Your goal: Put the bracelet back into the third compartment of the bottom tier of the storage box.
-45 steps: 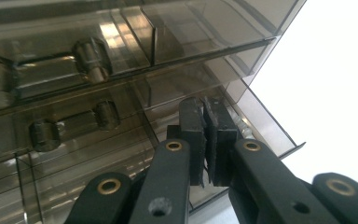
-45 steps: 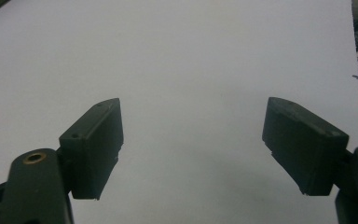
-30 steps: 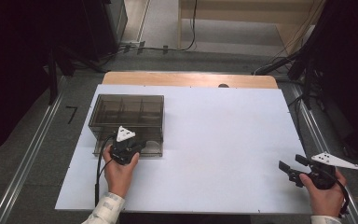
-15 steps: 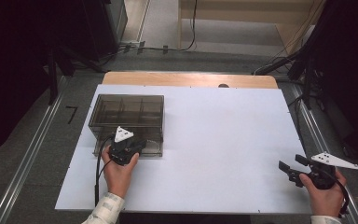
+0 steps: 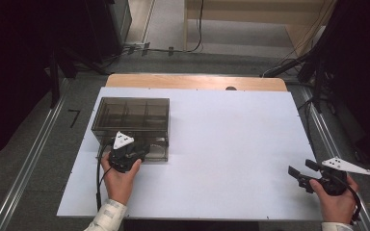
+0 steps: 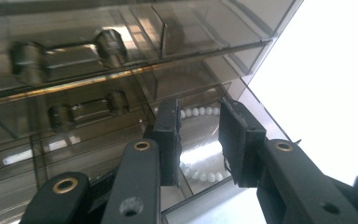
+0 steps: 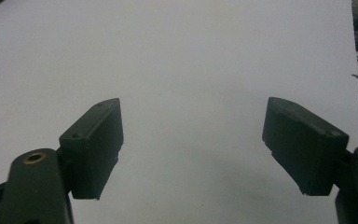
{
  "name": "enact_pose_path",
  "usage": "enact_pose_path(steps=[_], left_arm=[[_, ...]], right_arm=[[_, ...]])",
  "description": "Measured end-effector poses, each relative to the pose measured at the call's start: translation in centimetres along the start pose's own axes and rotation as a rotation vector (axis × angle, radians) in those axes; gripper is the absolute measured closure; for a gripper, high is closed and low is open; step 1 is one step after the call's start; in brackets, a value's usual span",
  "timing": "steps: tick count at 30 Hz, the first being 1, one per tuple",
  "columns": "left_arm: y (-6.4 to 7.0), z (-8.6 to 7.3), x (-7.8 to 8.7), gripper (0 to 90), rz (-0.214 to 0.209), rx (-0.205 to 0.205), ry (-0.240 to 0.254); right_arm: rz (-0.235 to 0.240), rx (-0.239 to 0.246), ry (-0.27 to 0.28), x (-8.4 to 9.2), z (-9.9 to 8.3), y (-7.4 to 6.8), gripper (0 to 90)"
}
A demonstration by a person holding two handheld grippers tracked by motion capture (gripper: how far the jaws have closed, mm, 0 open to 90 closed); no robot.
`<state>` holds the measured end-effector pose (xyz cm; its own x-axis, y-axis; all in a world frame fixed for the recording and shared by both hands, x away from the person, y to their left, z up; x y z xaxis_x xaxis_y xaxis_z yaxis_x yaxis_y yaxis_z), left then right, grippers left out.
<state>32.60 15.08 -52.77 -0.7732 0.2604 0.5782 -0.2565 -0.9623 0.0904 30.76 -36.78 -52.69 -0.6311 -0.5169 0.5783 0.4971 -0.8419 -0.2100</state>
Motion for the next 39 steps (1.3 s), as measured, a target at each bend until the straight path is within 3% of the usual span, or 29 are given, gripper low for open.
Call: enact_pose_path(steps=[3, 15, 22, 39], left_arm=[[-0.1, 0.1, 0.2, 68.3, 0.003, 0.002, 0.014], [0.0, -0.2, 1.1, 50.4, 0.009, -0.048, 0.008], [-0.2, -0.6, 1.2, 37.6, 0.003, -0.022, 0.011], [-0.7, -0.6, 2.5, 33.7, -0.021, -0.018, 0.04]], right_arm=[[0.001, 0.001, 0.0, 0.0, 0.0, 0.0, 18.6], [0.001, 0.003, 0.002, 0.1, 0.0, 0.0, 18.6], [0.0, 0.004, 0.004, 0.2, 0.1, 0.0, 18.6], [0.001, 0.004, 0.005, 0.2, 0.1, -0.1, 18.6]])
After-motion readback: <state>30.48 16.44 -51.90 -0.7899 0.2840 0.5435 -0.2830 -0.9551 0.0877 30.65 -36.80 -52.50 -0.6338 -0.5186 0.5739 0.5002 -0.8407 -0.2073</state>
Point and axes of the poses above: each handheld gripper's, and its own axes: x roughly backward along the jaws, z roughly out of its top, y roughly to its right, the point moved 8 cm from there along -x, roughly forward along the jaws, and after that the axes turned 8 degrees about z, right-handed, at the moved point
